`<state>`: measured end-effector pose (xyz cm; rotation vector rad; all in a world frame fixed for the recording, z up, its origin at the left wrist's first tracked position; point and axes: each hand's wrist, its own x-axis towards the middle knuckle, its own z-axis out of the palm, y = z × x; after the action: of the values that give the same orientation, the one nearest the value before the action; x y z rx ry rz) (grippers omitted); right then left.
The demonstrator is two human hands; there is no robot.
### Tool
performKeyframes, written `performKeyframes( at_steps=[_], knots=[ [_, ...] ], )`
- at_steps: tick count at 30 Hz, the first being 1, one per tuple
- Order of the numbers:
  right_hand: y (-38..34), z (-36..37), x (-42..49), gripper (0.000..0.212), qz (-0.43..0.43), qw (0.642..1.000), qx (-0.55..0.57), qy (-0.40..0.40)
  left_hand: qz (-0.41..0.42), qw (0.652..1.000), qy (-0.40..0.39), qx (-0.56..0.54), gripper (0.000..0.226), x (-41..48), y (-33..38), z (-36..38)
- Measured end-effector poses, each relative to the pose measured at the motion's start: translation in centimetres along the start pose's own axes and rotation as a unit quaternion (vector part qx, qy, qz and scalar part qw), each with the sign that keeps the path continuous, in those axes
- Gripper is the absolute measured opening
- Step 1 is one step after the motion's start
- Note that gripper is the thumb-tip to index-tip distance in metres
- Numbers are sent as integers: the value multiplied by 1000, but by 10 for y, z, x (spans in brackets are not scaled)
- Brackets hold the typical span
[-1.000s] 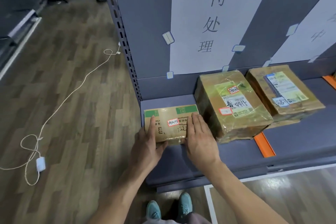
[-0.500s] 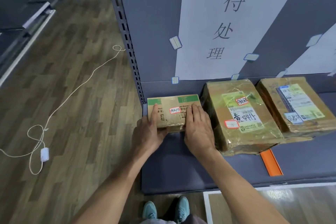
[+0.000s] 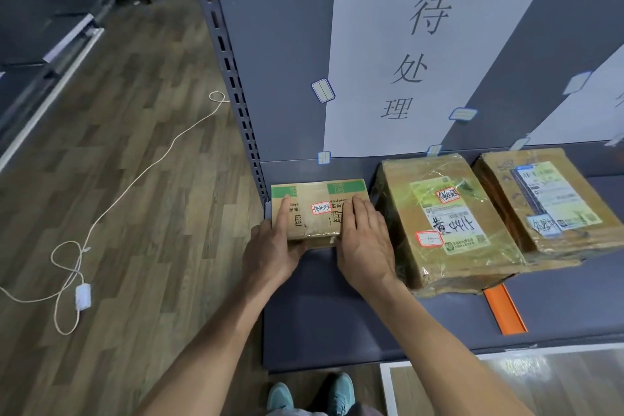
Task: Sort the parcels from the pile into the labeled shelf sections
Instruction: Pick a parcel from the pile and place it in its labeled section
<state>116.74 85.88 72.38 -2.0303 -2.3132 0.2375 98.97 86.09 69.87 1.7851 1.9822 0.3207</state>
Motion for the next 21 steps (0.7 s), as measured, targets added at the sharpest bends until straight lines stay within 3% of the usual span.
performKeyframes(
  at_steps=[21],
  knots=[
    [3,-6,-17,67,14,1000,26,-11,2,1000,-5,18,100,0,14,3]
  ],
)
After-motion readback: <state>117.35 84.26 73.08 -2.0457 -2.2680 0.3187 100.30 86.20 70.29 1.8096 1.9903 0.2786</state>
